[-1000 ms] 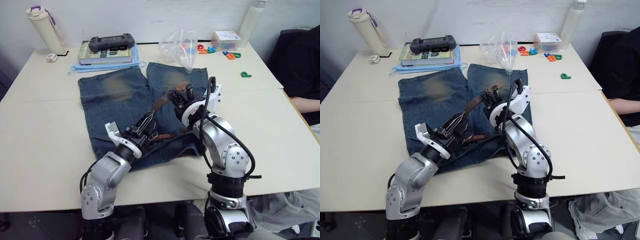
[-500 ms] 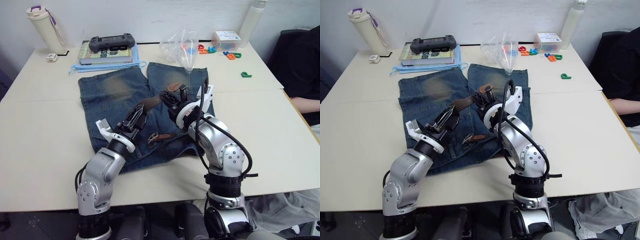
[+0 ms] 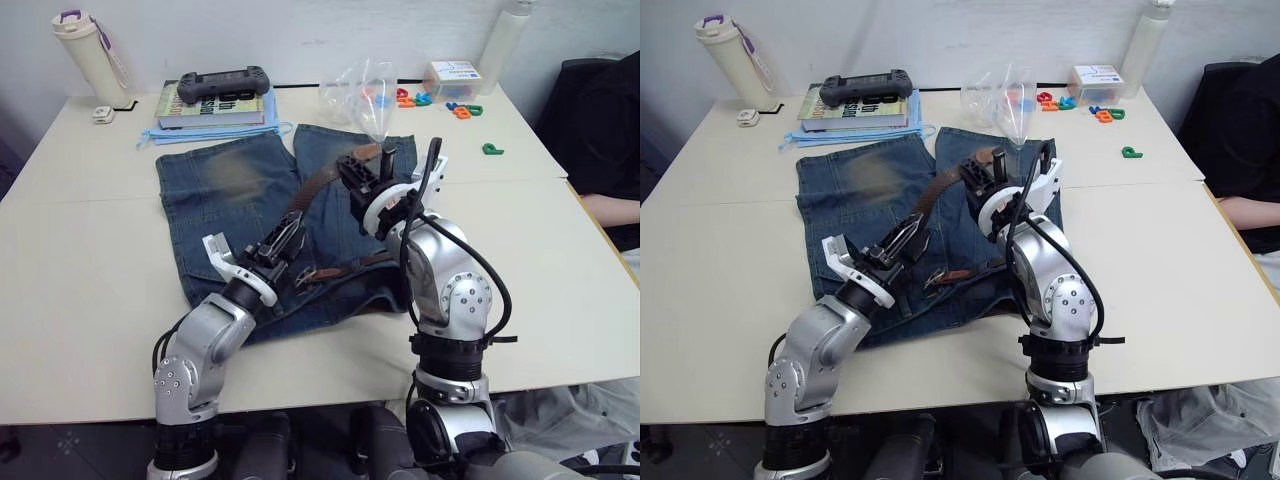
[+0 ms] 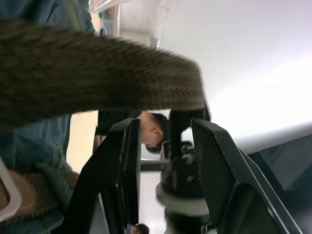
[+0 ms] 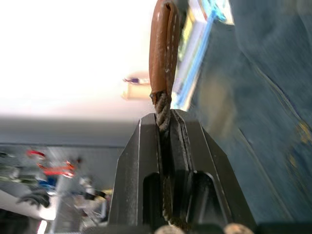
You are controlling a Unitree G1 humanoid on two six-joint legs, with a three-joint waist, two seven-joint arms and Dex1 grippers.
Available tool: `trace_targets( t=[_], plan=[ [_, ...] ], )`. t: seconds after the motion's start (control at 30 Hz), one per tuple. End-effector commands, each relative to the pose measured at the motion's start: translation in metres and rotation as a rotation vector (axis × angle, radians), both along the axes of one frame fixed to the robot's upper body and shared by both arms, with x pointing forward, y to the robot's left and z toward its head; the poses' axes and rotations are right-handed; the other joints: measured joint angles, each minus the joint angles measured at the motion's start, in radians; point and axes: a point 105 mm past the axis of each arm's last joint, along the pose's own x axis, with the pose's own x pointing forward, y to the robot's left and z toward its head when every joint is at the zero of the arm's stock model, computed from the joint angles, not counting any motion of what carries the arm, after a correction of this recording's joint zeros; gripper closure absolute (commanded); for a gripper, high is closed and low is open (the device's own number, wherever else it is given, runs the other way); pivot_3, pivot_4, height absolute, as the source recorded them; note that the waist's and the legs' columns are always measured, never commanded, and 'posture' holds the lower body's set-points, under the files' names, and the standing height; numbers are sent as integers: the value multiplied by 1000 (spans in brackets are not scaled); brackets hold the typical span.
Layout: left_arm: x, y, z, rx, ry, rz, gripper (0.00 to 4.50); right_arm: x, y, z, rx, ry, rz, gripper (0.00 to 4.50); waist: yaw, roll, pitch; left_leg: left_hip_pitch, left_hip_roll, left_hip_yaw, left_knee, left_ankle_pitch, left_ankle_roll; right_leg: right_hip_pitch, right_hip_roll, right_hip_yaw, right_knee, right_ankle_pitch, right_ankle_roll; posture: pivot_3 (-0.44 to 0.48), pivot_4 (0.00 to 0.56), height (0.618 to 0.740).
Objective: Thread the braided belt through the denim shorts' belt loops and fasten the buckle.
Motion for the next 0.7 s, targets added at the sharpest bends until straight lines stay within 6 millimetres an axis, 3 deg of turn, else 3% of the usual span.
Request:
trace_targets(
  t=[0.03, 0.17, 0.37, 0.7],
  plan=[
    [-6, -7, 8, 2, -72, -26, 2601, -7, 16, 22, 137, -3, 70, 4500, 1, 0, 0, 0, 0, 0, 0, 0, 0, 0, 0, 0, 0, 0, 0, 0, 150, 667],
    [-4, -16, 8, -31, -86, -33, 2601, -10, 21, 19, 140, 37, 92, 4500, 1, 0, 0, -1, 0, 0, 0, 0, 0, -1, 0, 0, -1, 0, 0, 0, 150, 667],
    [13, 0, 8, -182, -10, 83, 2601, -14, 25, 11, 137, 81, 112, 4500, 1, 0, 0, -3, 0, -1, 0, 0, 0, -1, -1, -1, -2, 0, 0, 0, 150, 667],
    [24, 11, 11, -279, 29, 153, 2601, -20, 28, 5, 130, 105, 122, 4500, 1, 0, 0, -4, 0, -2, 0, 0, 0, -1, -1, -2, -3, 0, 0, 0, 150, 667]
  ],
)
